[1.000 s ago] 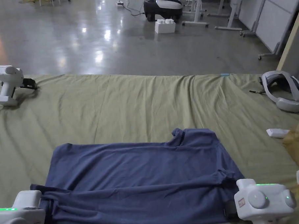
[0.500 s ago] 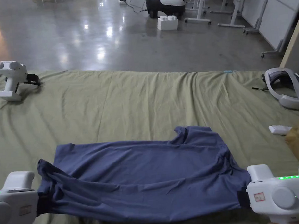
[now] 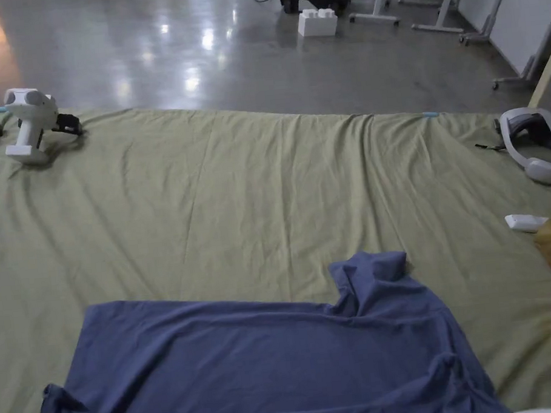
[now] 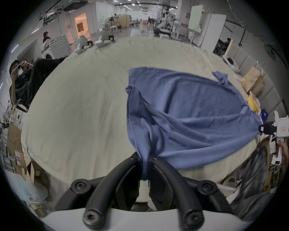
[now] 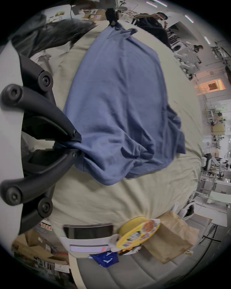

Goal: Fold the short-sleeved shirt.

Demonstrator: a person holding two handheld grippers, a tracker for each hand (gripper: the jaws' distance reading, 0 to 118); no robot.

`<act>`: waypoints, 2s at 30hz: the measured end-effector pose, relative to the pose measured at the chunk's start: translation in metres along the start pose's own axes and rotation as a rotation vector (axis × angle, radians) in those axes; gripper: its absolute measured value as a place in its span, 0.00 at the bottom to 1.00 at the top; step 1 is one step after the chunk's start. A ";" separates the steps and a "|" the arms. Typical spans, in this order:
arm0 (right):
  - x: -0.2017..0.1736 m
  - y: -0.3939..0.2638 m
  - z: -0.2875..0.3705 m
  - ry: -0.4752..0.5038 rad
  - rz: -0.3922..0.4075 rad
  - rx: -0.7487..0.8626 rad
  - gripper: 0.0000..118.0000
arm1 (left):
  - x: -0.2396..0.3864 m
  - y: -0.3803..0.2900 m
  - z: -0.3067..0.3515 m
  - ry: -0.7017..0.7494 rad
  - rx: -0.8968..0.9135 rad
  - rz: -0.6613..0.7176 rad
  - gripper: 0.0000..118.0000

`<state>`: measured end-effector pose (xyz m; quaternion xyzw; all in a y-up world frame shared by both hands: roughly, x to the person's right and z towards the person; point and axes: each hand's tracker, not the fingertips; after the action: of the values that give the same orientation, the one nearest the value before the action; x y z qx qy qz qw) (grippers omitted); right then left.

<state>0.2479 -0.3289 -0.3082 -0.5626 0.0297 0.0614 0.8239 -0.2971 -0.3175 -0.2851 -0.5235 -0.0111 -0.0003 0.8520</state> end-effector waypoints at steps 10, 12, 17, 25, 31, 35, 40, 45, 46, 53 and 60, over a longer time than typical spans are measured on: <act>-0.021 -0.005 -0.041 -0.053 0.003 -0.048 0.11 | 0.013 0.000 -0.042 0.067 -0.089 -0.020 0.09; -0.022 -0.001 -0.036 -0.064 0.013 -0.061 0.12 | 0.008 0.000 -0.036 0.054 -0.078 0.010 0.09; -0.024 0.019 0.009 -0.119 0.070 0.017 0.54 | -0.001 0.010 -0.006 0.003 -0.014 0.068 0.10; -0.041 0.072 0.086 -0.083 -0.027 0.513 0.57 | 0.011 0.058 0.061 0.006 0.431 0.115 0.55; -0.078 0.093 0.099 -0.060 -0.113 0.851 0.54 | 0.033 0.084 0.081 0.102 0.777 0.147 0.55; -0.100 0.105 0.099 -0.069 -0.139 0.978 0.43 | 0.047 0.091 0.091 0.126 0.943 0.165 0.53; -0.117 0.111 0.102 -0.085 -0.131 1.079 0.18 | 0.059 0.096 0.092 0.188 0.998 0.113 0.12; -0.118 0.112 0.109 -0.082 -0.143 1.121 0.06 | 0.058 0.094 0.092 0.145 1.017 0.076 0.01; -0.118 0.111 0.109 -0.086 -0.142 1.127 0.05 | 0.058 0.093 0.091 0.128 1.020 0.056 0.01; -0.108 0.110 0.112 -0.111 -0.173 1.134 0.05 | 0.055 0.095 0.077 0.146 0.922 -0.023 0.01; -0.107 0.113 0.100 -0.108 -0.139 1.085 0.05 | 0.006 0.131 0.009 0.114 0.675 0.013 0.01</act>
<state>0.1248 -0.2023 -0.3635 -0.0539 -0.0224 0.0112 0.9982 -0.2893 -0.2503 -0.3981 -0.2112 0.0403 -0.0204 0.9764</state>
